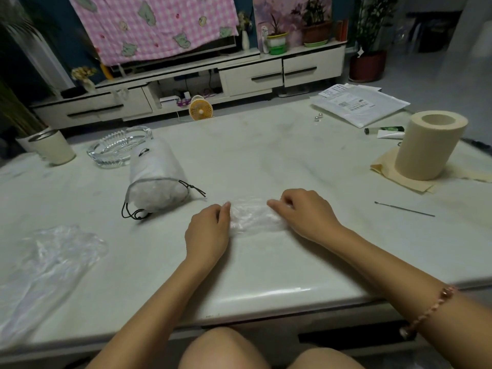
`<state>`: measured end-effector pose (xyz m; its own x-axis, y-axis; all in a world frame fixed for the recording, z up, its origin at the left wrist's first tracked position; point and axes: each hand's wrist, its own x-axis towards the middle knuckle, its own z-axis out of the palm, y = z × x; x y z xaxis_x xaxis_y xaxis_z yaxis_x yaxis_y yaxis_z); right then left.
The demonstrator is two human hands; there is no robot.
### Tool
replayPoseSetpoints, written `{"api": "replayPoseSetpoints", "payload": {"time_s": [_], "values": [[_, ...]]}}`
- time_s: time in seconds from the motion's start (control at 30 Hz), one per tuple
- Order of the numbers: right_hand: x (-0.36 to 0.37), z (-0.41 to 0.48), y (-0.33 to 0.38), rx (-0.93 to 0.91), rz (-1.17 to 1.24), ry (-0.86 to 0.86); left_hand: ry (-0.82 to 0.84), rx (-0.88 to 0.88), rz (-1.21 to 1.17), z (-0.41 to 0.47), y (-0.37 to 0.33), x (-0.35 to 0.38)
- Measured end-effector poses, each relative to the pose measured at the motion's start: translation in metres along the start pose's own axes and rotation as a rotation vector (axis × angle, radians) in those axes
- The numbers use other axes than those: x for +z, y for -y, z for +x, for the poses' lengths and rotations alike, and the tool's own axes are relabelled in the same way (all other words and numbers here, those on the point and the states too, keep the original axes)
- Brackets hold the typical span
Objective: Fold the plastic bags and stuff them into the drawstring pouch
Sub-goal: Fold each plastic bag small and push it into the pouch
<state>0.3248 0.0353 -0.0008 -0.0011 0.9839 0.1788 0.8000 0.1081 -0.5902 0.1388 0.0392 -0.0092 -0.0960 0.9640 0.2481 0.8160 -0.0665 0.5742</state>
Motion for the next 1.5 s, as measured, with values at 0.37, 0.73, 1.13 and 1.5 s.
{"api": "replayPoseSetpoints", "payload": {"time_s": [0.37, 0.73, 1.13, 1.5], "values": [[0.007, 0.024, -0.006, 0.086, -0.461, -0.147, -0.004, -0.072, 0.584, 0.005, -0.002, 0.002], [-0.040, 0.019, 0.018, 0.035, 0.558, 0.270, 0.144, -0.124, -0.606, 0.010, 0.009, -0.048], [0.005, -0.008, 0.129, -0.166, 0.587, 0.782, -0.087, -0.132, -0.613, -0.014, 0.044, -0.156], [0.035, -0.031, 0.178, -0.020, 0.737, 0.720, 0.080, -0.204, -0.731, -0.059, 0.060, -0.151]]}}
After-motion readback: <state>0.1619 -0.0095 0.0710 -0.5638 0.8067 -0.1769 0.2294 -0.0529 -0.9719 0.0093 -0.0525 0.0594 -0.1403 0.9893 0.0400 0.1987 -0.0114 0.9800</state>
